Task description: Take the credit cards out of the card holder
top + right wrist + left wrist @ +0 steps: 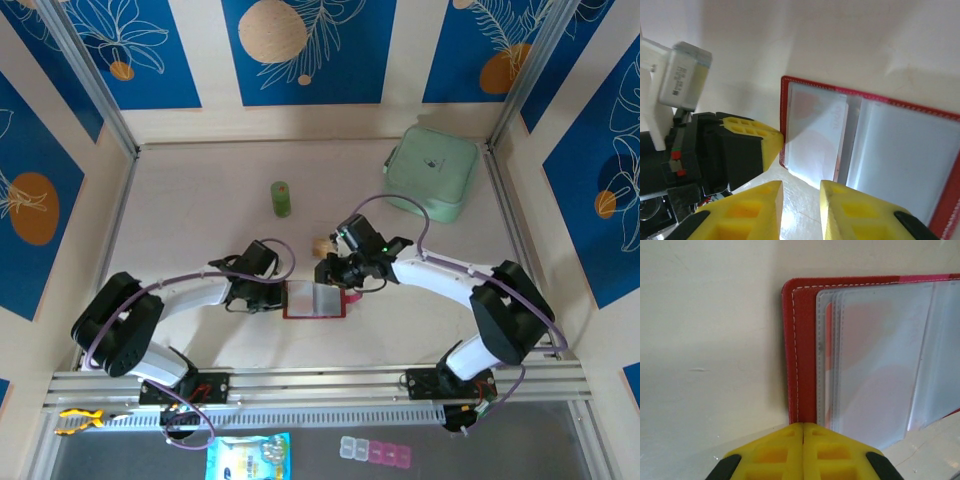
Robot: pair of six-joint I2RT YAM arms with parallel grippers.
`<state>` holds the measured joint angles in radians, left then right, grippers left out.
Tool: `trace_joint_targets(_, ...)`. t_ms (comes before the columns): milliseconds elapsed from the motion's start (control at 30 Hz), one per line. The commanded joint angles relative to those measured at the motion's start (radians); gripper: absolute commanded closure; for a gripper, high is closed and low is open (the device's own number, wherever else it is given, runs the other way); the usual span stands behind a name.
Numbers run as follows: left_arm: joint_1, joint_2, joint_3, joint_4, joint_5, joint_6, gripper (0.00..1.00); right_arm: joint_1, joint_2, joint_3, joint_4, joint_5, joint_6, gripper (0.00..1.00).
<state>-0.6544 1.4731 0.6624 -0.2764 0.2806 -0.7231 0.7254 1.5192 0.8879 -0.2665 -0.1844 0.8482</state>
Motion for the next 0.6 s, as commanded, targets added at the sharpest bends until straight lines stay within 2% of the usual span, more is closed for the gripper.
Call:
trace_joint_targets(0, 0.008, -0.011, -0.020, -0.007, 0.015, 0.008, 0.93, 0.018, 0.038, -0.003, 0.055, -0.056, 0.053, 0.71)
trace_joint_targets(233, 0.009, -0.013, -0.021, -0.012, 0.016, 0.011, 0.93, 0.038, 0.122, 0.014, 0.118, -0.095, 0.075, 0.66)
trace_joint_targets(567, 0.009, -0.021, -0.032, -0.010, 0.009, 0.009, 0.93, 0.057, 0.214, 0.074, 0.096, -0.099, 0.060, 0.65)
